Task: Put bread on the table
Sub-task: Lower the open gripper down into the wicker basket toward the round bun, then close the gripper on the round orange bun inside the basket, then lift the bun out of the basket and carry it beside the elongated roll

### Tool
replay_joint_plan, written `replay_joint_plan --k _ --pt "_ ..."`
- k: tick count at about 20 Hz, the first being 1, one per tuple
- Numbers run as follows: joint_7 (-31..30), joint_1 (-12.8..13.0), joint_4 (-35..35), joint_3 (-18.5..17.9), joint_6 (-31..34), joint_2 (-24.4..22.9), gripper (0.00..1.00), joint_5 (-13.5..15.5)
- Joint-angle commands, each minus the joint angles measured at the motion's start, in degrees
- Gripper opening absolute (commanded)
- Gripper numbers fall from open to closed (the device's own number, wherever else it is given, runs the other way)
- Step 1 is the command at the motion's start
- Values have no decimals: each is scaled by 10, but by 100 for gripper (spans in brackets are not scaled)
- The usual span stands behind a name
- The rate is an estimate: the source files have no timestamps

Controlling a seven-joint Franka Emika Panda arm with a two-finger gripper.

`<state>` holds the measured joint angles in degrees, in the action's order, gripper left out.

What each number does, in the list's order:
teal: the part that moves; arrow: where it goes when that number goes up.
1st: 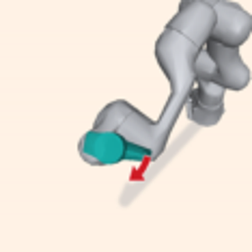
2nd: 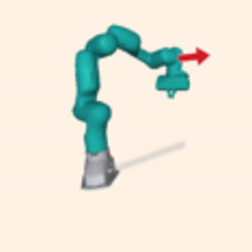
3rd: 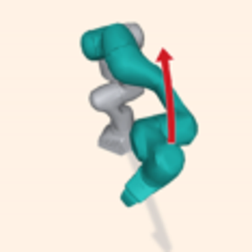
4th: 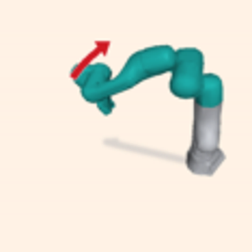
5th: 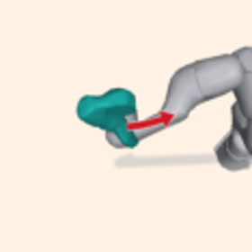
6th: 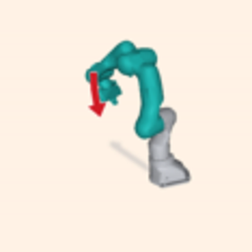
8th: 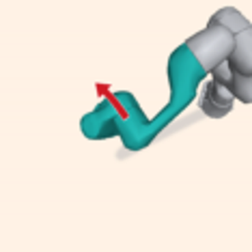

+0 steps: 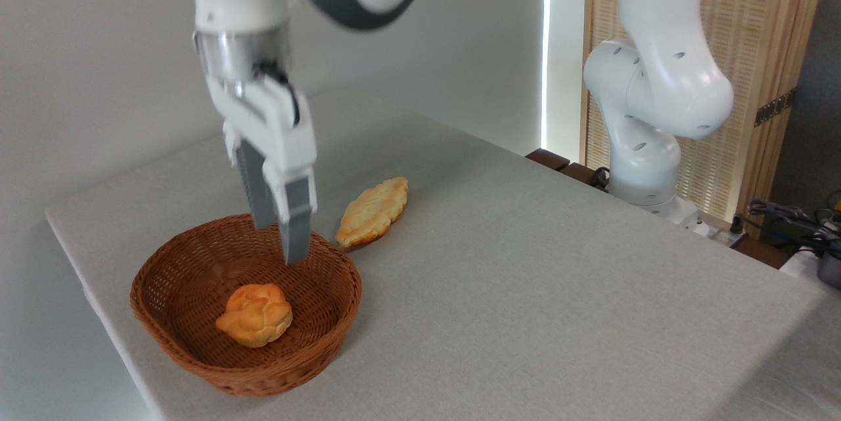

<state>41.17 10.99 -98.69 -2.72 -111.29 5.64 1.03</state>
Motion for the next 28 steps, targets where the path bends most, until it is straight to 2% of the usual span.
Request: replay_joint_plan --k 1,12,19,20,22,23,28 --pt "1 -2 10 0 -31 31 100 6" --pt "0 7 10 23 -99 110 100 10" --pt "5 7 10 25 -104 119 100 3" --pt "7 7 10 24 -105 119 92 0" --pt "8 6 10 22 -105 119 46 0" --pt "15 6 10 22 -105 118 38 0" --pt "22 6 10 19 -104 117 38 0"
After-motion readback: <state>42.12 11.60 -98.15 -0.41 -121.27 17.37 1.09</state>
